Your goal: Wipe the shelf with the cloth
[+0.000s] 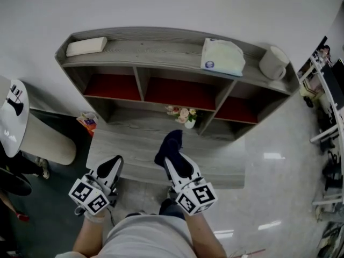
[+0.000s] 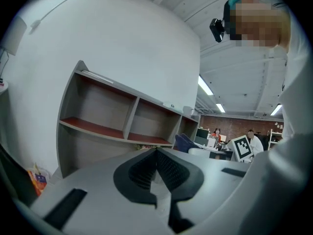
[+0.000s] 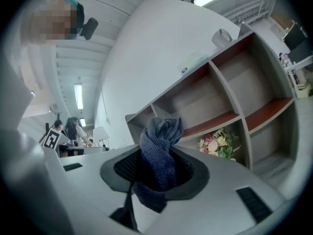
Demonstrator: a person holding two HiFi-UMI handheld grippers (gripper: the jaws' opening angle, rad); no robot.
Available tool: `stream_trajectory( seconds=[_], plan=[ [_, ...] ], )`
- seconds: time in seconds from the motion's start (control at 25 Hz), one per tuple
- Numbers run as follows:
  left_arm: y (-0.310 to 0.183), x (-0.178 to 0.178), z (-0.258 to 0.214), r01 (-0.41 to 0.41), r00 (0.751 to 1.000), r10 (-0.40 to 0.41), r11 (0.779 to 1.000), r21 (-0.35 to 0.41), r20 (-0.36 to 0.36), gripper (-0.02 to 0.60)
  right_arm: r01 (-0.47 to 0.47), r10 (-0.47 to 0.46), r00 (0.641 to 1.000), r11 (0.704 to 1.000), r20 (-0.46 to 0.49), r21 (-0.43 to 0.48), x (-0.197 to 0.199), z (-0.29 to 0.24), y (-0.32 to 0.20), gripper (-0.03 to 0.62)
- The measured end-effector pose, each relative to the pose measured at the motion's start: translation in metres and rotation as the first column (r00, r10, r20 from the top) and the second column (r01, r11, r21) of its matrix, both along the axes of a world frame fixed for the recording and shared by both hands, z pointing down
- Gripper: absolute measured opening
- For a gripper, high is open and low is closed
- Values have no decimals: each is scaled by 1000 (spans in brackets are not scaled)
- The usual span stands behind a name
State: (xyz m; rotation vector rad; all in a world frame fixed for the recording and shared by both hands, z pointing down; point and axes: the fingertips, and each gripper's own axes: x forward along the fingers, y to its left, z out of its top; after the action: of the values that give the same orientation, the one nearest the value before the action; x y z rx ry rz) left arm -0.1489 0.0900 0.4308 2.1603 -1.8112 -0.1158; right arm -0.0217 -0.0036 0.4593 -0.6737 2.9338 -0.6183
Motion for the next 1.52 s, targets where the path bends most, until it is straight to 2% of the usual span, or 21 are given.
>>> stream_trajectory(
  seconds=[0.32,0.72,1.08,1.36,1.52],
  plan=[
    [-38,9,-9,89,994,-88,996,-20,61,14,115,-108,987,992,116,-55,-17,-19,-58,133],
    [-64,-1,-27,193,976,-192,981,-3,107,14,268,-232,930,958,285,-96,-71,-62,-112,133],
    [-85,-27,-43,210,970,-210,978,16,123,14,331,-250,884,931,396,-151,-133,-89,-141,133],
    [-92,-45,-54,206,967,-209,978,37,146,14,347,-213,849,915,483,-207,-162,-100,-168,133],
    [-93,-52,-55,199,968,-204,979,42,146,14,353,-205,840,910,503,-218,-177,-105,-175,132]
  ],
)
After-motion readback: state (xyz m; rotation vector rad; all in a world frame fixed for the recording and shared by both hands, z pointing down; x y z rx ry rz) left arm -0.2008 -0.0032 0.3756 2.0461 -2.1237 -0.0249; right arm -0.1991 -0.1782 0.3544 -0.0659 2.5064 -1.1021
